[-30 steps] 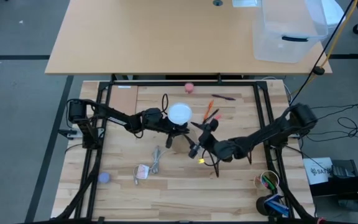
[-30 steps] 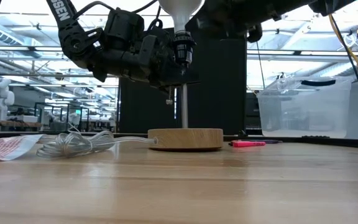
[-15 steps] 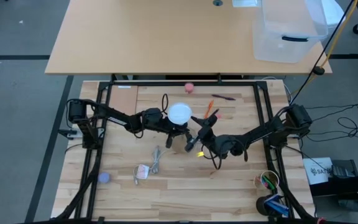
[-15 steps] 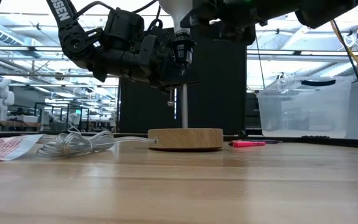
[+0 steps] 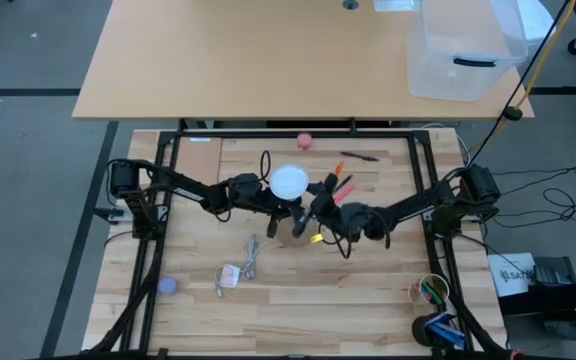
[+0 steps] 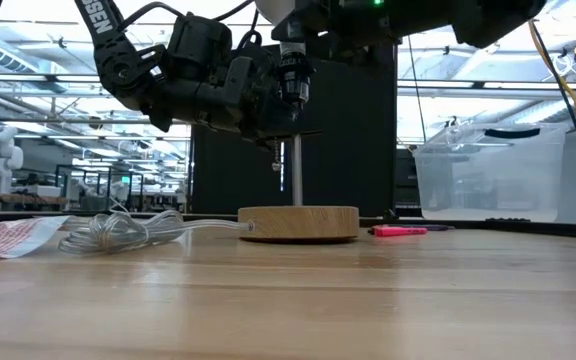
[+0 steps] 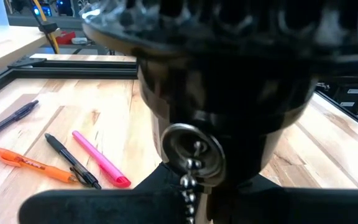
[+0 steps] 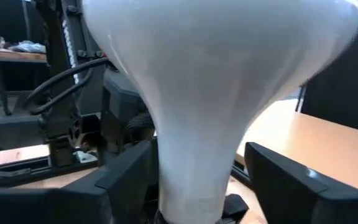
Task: Screw lightbulb
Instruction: Remove the white lightbulb from the desk lamp
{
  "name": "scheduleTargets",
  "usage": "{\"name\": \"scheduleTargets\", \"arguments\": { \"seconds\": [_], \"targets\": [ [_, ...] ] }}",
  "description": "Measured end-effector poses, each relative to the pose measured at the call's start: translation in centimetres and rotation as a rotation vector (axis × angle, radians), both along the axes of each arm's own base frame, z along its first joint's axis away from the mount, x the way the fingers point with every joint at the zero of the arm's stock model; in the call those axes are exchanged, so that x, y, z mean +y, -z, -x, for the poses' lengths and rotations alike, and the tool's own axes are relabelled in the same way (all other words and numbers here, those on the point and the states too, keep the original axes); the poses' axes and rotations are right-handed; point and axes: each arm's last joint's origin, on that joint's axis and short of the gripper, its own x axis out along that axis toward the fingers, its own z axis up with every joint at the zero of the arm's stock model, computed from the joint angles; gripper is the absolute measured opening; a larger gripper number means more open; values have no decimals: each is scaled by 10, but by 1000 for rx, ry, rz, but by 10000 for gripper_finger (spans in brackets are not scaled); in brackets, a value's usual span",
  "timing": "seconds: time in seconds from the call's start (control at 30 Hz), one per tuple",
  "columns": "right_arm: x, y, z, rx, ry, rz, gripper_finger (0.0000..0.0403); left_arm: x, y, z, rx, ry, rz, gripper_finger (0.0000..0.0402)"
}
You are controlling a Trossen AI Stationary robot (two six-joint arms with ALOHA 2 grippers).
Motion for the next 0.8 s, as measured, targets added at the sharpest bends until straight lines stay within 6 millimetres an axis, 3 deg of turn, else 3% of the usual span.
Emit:
{"name": "scheduleTargets", "arguments": {
  "seconds": [0.23,0.4,0.8],
  "targets": [
    [-1,0,-1,-13,-47,-8,146,0,0,0,-1,7,-3,29],
    [-1,-3,1,14,-92,-12,143,-1,0,0,-5,48,-18,29],
    [-27,-22,13,114,-353,-38,145,-3,1,1,-7,130,-17,29]
  ]
}}
